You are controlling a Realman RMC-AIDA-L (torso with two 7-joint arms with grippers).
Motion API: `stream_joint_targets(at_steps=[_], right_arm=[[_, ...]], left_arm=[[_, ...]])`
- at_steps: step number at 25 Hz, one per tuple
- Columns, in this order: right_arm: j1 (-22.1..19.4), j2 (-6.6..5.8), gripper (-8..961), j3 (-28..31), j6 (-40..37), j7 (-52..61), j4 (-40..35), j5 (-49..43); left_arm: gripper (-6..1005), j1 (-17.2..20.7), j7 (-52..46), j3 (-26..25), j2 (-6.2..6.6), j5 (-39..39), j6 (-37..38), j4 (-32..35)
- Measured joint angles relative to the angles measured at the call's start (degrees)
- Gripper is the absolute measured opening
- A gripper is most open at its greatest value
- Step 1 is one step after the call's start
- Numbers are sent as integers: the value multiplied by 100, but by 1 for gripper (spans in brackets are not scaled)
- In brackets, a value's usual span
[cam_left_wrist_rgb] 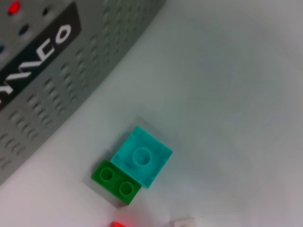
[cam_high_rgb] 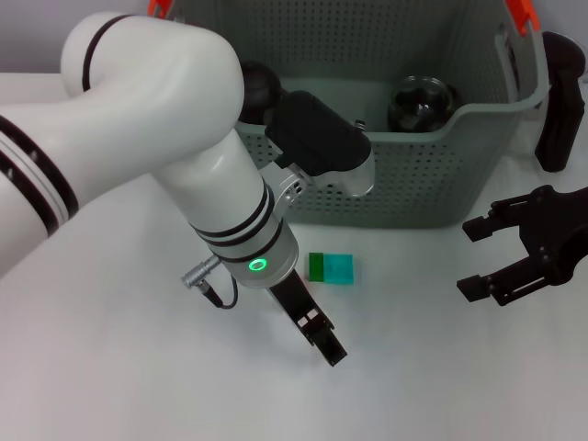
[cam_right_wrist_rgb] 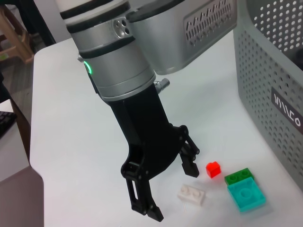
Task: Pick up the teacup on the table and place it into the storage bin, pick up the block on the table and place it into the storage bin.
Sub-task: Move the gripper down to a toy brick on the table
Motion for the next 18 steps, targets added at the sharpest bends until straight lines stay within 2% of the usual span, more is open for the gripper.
stream_joint_targets(at_steps=[18], right_arm=[[0, 0, 947, -8, -1, -1, 4, -1]], left_arm=[[935, -112, -149, 243, -7, -4, -226, -152]])
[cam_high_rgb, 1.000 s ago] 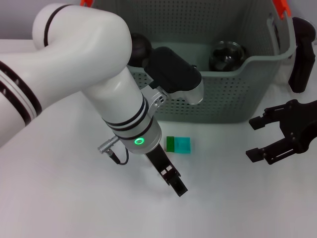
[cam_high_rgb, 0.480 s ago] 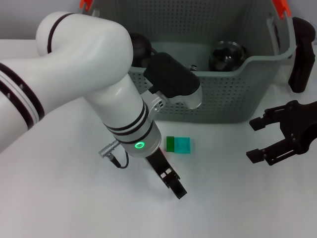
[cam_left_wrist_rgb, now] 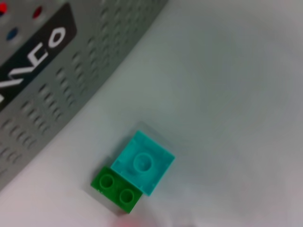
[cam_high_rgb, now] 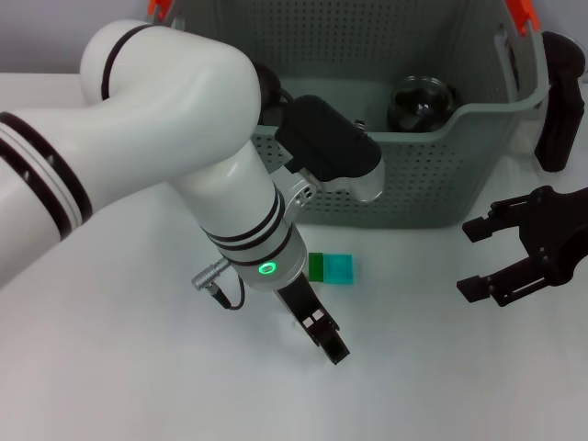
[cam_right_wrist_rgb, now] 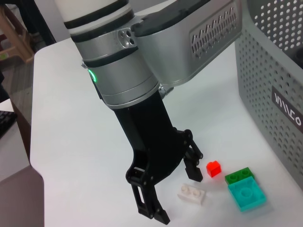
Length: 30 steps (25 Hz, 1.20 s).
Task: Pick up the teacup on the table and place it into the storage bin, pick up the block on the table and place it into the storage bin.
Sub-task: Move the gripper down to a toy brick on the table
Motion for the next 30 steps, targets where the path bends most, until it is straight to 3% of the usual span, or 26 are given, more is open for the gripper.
stream_joint_targets(at_steps=[5, 7, 18, 24, 30], right_arm=[[0, 7, 946, 1, 2, 0, 0, 1], [0, 13, 946, 5, 2, 0, 0, 1], [0, 24, 946, 16, 2, -8, -3, 1], [0, 27, 946, 33, 2, -9, -3, 1], [0, 36, 946, 36, 2, -9, -27, 1]], left_arm=[[925, -46, 0, 49, 0, -1, -6, -15], [729, -76, -2, 56, 0, -1, -27, -72], [589, -154, -17, 85, 0, 2, -131, -235], [590, -174, -58, 208, 0, 2, -167, -237], [391, -191, -137, 258, 0, 90, -188, -238]])
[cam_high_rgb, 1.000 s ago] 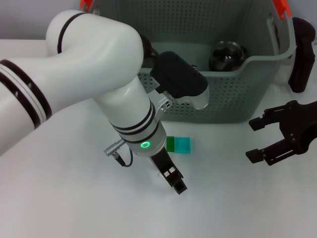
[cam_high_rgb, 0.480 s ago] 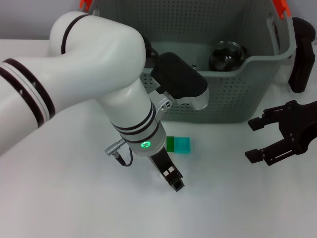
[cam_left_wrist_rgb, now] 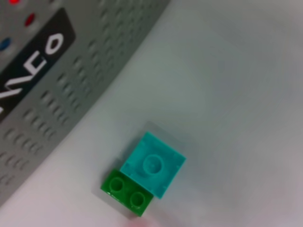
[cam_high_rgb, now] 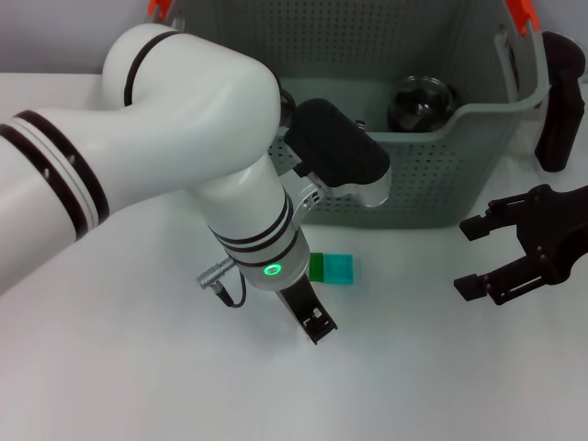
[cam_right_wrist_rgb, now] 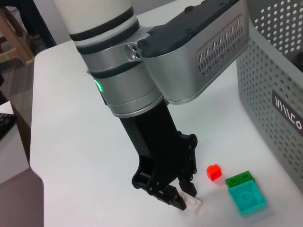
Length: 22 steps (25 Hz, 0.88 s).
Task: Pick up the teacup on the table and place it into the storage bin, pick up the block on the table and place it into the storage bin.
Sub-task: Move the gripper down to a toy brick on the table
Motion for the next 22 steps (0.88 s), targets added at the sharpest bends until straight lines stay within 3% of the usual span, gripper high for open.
stream_joint_targets(at_steps=[4, 10, 22], right_arm=[[0, 8, 946, 7, 0, 0, -5, 2], [0, 8, 946, 8, 0, 0, -7, 6], [0, 8, 946, 16, 47, 0, -8, 9]], left_arm=[[229, 0, -23, 11, 0, 55, -27, 1], [197, -10, -23, 15, 0, 61, -23, 5], [234, -60, 1, -3, 15, 56, 82, 18]])
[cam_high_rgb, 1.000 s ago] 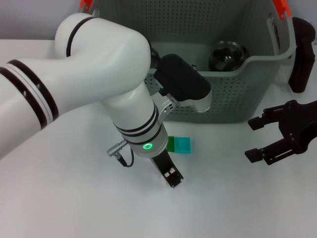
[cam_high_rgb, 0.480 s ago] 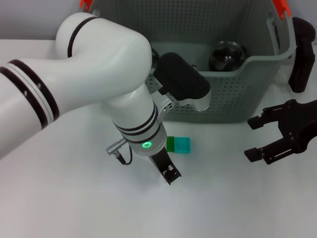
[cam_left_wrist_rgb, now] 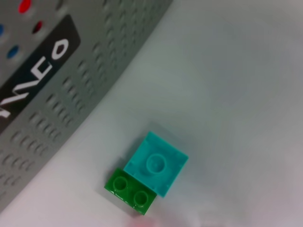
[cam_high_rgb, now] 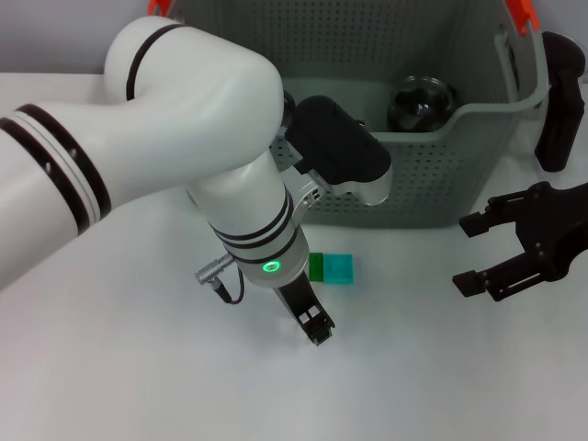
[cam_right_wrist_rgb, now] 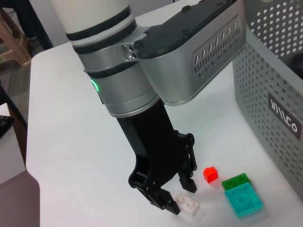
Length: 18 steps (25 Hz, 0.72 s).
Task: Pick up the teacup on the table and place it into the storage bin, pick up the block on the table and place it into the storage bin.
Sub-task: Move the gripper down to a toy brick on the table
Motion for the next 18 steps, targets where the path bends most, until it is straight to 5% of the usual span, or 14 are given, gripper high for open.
stream_joint_targets(at_steps=[12, 18], right_arm=[[39, 0, 946, 1, 33, 0, 6, 1], [52, 0, 946, 1, 36, 7, 4, 1]], left_arm=[[616, -8, 14, 97, -7, 5, -41, -17], [609, -14, 3, 149, -11, -7, -26, -18]])
